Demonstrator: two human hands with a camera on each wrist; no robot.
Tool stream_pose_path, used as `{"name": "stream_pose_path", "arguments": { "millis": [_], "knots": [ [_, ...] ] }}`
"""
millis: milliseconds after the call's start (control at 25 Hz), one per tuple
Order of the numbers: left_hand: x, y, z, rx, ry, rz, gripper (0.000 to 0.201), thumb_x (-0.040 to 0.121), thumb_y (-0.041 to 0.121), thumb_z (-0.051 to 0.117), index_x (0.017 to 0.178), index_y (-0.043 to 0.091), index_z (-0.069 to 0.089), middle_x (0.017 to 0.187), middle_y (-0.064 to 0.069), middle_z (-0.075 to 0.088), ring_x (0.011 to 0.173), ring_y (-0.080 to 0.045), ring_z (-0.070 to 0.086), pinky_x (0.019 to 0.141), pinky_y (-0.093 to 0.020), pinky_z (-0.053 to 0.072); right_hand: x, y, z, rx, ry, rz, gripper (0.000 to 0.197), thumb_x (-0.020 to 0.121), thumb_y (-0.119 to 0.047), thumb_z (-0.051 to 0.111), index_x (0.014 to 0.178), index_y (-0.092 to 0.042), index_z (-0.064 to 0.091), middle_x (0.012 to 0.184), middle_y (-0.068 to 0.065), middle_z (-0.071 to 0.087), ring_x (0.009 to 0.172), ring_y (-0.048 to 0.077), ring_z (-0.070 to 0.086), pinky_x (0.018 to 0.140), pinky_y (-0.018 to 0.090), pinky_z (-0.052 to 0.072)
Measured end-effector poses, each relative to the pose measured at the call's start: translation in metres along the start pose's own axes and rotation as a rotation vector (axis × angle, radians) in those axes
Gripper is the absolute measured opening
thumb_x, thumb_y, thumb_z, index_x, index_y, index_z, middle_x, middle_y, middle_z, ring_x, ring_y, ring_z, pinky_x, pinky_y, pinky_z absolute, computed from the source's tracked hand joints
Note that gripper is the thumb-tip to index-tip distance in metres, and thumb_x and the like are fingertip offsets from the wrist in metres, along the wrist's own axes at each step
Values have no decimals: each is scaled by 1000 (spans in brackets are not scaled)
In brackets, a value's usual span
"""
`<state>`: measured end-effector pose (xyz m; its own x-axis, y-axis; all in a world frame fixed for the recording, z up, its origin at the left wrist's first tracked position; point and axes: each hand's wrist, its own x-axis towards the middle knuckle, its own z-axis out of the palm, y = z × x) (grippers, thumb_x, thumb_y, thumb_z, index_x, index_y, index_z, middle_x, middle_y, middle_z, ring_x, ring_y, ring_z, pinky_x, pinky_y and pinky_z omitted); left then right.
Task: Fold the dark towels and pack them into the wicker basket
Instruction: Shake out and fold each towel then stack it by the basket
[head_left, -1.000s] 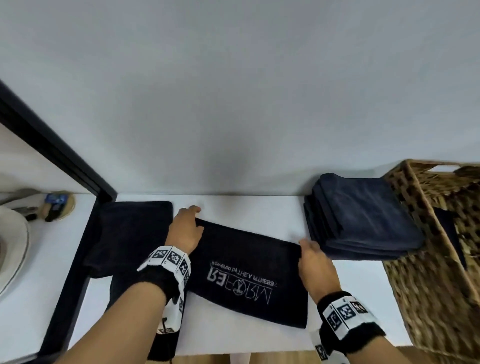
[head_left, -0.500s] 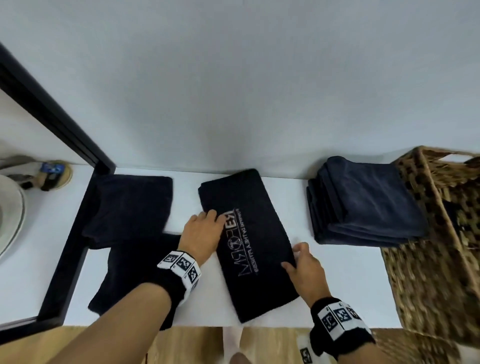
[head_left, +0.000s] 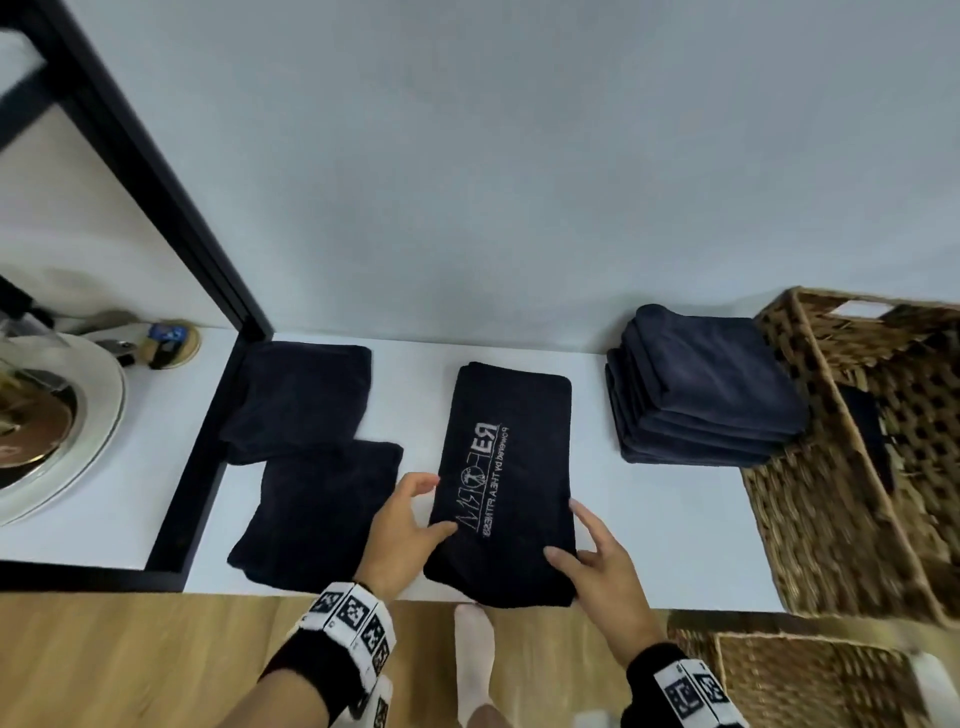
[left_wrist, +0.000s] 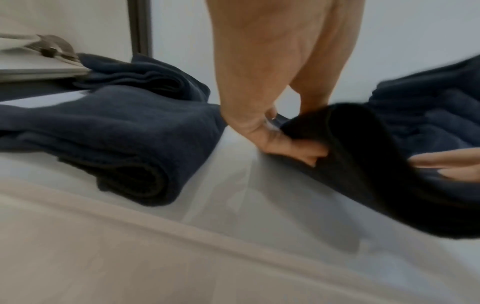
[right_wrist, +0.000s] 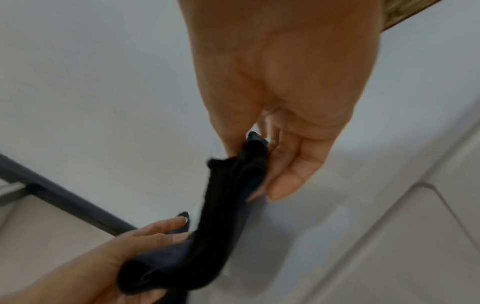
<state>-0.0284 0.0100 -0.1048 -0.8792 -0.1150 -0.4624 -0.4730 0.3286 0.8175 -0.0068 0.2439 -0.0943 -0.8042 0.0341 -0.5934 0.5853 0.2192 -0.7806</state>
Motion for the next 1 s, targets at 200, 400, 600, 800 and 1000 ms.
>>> {"name": "stream_pose_path", "arguments": {
  "millis": [200, 400, 600, 800, 1000],
  "knots": [
    [-2, 47, -24, -517, -134, 18, 33, 82, -10, 61, 109, 8, 66, 113, -12, 69, 104, -26, 68, 93, -37, 52, 7, -58, -32, 297, -188, 23, 38, 94, -2, 36, 111, -14, 69, 108, 9, 72, 93, 29, 71, 57, 32, 53],
    [61, 85, -12, -152, 123, 143, 17, 86, 29, 70, 87, 12, 71, 84, -6, 74, 80, -19, 68, 74, -36, 54, 59, -100, -37, 70, 40, -95, 18, 87, -13, 67, 72, -9, 59, 66, 9, 67, 47, 17, 56, 43, 22, 35],
    [156, 93, 9, 205, 196, 25, 40, 91, 48, 57, 102, 11, 66, 99, -8, 69, 97, -26, 63, 83, -33, 47, 147, -94, -23, -285, 342, -128, 27, 86, -38, 67, 71, -16, 60, 69, 1, 59, 68, 18, 56, 69, 32, 48],
    [181, 56, 38, 350, -37, -212, 65, 85, 57, 59, 125, 6, 50, 122, -11, 60, 112, -29, 58, 96, -35, 47, 189, -71, -4, -458, 297, 67, 57, 84, -50, 65, 117, -5, 56, 118, 13, 64, 112, 31, 58, 92, 33, 45],
    [163, 94, 27, 53, -7, -113, 38, 94, 41, 54, 118, 12, 50, 115, -5, 61, 108, -23, 58, 85, -30, 47, 151, -110, -9, -213, 251, -76, 33, 89, -37, 64, 105, -12, 50, 90, -6, 62, 86, 16, 61, 62, 12, 44]
  ]
}}
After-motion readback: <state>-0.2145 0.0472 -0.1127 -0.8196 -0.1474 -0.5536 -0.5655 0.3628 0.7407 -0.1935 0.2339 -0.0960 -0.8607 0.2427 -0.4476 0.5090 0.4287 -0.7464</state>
